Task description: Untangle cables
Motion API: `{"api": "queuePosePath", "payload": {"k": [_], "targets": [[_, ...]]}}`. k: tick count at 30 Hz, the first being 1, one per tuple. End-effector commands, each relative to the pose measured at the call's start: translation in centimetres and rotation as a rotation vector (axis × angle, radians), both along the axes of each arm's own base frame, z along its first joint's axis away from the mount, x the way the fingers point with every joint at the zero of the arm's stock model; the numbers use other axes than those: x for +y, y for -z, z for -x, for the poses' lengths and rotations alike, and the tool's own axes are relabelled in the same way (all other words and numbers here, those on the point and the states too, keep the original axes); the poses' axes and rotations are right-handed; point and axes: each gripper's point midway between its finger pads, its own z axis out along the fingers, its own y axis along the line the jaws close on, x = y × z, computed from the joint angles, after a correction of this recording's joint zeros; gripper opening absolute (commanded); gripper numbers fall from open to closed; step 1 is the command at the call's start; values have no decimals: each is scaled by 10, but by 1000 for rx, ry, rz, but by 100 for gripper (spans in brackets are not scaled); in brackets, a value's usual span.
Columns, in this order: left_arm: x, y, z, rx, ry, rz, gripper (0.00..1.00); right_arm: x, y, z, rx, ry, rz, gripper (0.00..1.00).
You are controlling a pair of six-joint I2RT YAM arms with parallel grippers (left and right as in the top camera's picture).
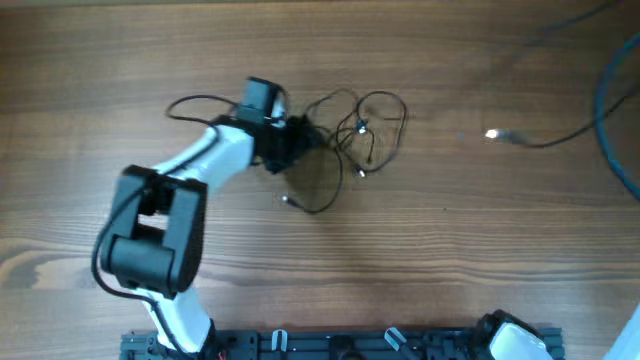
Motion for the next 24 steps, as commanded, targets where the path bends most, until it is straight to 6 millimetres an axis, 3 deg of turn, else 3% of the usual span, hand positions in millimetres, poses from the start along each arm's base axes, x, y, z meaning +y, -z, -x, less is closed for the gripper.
{"api": "queuePosePath", "payload": {"k": [1,3,6,8,9,10,11,13,14,16,18,20,24], "targets": [[47,10,-12,19,-88,-40,80,-10,21,-5,75,-4,-9,4],[55,11,-10,10,-58,-60,80,-25,34,-11,116,66,-14,4],[66,19,-2,48,-71,-125,81,-80,71,-9,262,370,-20,5],[66,19,0,54,-71,-127,82,-103,90,-8,336,467,75,5],[66,19,0,54,-70,-127,82,-137,104,-1,404,644,117,4],[66,19,0,54,-70,-126,81,-159,108,8,432,773,140,4],[66,20,0,57,-70,-127,82,-184,106,25,450,954,162,4],[66,20,2,64,-69,-129,82,-208,92,59,443,1203,184,4],[66,20,2,64,-69,-129,82,-216,76,79,423,1327,218,4],[66,20,0,58,-70,-127,82,-222,50,91,402,1403,346,4],[66,19,-2,49,-71,-125,82,-223,30,75,407,1329,558,4],[66,19,-2,48,-71,-125,82,-228,38,65,430,1308,576,4],[66,19,-2,49,-71,-125,82,-258,126,22,665,1225,592,5]]}}
